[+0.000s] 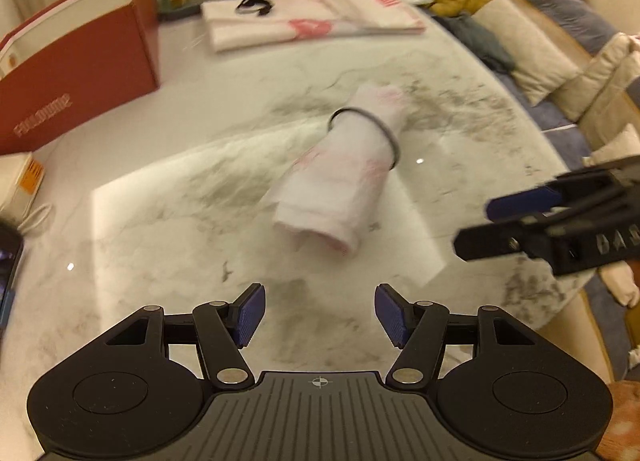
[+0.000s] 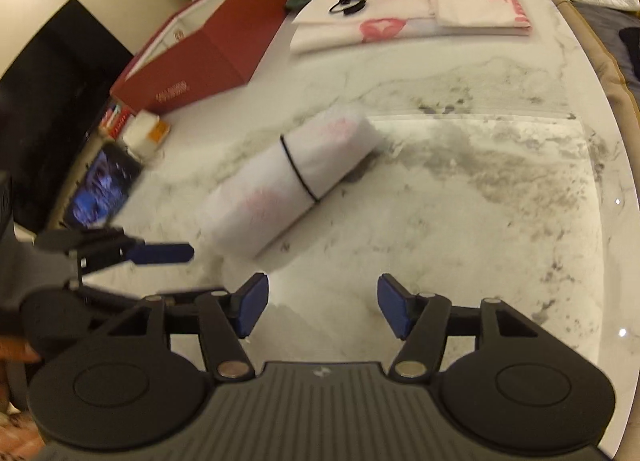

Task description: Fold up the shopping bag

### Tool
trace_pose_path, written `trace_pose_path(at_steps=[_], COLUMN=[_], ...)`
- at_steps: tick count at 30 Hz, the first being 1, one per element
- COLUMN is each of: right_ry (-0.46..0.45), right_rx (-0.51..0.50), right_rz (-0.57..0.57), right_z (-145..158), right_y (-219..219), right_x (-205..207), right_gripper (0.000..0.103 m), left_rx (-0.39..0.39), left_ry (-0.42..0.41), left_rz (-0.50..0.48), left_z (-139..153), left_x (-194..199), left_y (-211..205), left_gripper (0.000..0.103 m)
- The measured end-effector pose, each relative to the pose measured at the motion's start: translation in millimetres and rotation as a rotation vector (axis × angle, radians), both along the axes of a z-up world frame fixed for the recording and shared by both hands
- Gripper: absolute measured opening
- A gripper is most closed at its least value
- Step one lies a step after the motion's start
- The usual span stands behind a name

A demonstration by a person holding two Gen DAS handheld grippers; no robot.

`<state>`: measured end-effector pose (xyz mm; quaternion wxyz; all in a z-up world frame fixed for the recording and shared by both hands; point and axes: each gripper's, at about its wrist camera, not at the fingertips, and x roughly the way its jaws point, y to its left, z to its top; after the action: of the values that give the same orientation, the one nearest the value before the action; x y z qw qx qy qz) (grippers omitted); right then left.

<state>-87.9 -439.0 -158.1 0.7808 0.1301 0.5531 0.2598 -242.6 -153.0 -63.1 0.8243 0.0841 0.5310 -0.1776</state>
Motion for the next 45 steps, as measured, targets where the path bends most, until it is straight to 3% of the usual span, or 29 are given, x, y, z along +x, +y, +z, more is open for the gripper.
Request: trace_pose_path(at_steps=[6, 8, 11, 18, 26, 36, 45], right_ry=[-0.032, -0.042, -0.055, -0.069, -0.076, -0.096, -0.112], right_rx=[-0.097, -0.099, -0.105, -0.103, -0.124, -0.182, -0.232], right_rz=[0.042, 0.054, 0.068, 0.079, 0.087, 0.066, 0.009], right_z=[-1, -2, -2, -3, -5, -11, -15], right_y=[13, 14, 17, 15, 11, 13, 12], right_x=[-10, -12, -13, -16, -19, -21, -17], right_gripper=[0.066, 0.069, 0.072, 0.074, 0.083, 0.103, 0.103], left_rx=[0.052, 0.06, 0.065, 0.065, 0.066, 0.058, 0.058], left_ry=[-0.022, -0.02, -0.016, -0.015, -0.015, -0.017, -0.011], left_rz=[0.019, 0.019, 0.036, 0.064, 0.07, 0.055, 0.067], left_z=[-11, -13, -14, -16, -20, -21, -20], left_x=[-8, -9, -10, -10, -8, -6, -4], left_y=[-7, -9, -9, -10, -14, -13, -8], left_gripper=[0.062, 0.074, 0.083, 0.09, 0.101, 0.103, 0.103])
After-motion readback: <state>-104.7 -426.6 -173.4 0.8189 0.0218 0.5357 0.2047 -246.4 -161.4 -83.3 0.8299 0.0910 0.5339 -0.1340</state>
